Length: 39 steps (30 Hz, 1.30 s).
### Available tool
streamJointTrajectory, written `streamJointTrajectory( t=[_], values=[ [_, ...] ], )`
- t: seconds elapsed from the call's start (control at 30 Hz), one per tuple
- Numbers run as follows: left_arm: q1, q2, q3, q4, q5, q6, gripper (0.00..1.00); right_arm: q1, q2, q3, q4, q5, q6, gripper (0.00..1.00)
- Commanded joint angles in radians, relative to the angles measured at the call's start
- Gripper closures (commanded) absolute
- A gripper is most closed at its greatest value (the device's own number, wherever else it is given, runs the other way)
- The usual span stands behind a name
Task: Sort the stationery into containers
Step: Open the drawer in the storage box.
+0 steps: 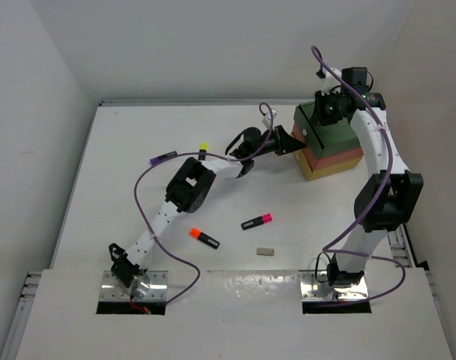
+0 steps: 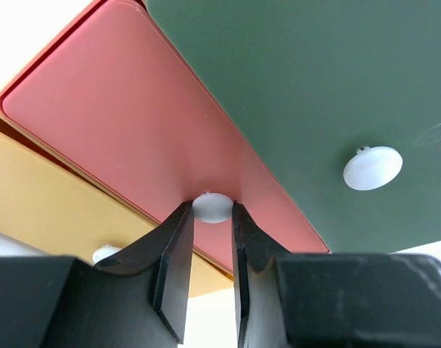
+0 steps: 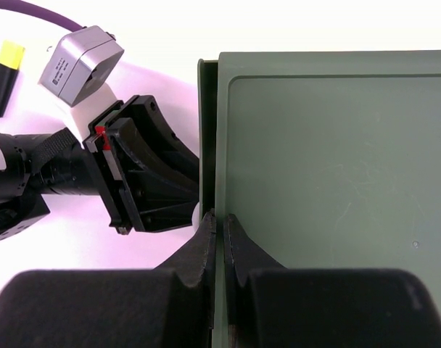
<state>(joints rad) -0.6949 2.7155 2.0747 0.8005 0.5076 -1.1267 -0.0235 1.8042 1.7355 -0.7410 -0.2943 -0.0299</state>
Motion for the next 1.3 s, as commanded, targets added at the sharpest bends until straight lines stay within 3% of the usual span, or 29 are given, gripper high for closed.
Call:
streamJointTrajectory(
  t=[0.0, 0.1, 0.87, 1.27],
  values=[
    [-0.017, -0.033, 0.004, 0.08, -0.021, 0.001, 0.94, 0.002, 0.02, -0.024, -0.06, -0.003, 0.002, 0.98],
    [-0.012, -0.063, -0.062, 0.106, -0.011, -0.008, 1.0, -0.003, 0.02, -0.028, -0.058, -0.003, 0.001, 0.99],
    [0.069, -0.27, -0.461, 0.278, 0.0, -0.076, 1.0, -0.032, 0.032, -0.06, -0.014, -0.005, 0.007, 1.0],
    [0.097, -0.382, -0.653, 0.289, 0.055, -0.062, 1.0, -0.05, 0.049, -0.056, -0.004, -0.006, 0.005, 0.99]
  ],
)
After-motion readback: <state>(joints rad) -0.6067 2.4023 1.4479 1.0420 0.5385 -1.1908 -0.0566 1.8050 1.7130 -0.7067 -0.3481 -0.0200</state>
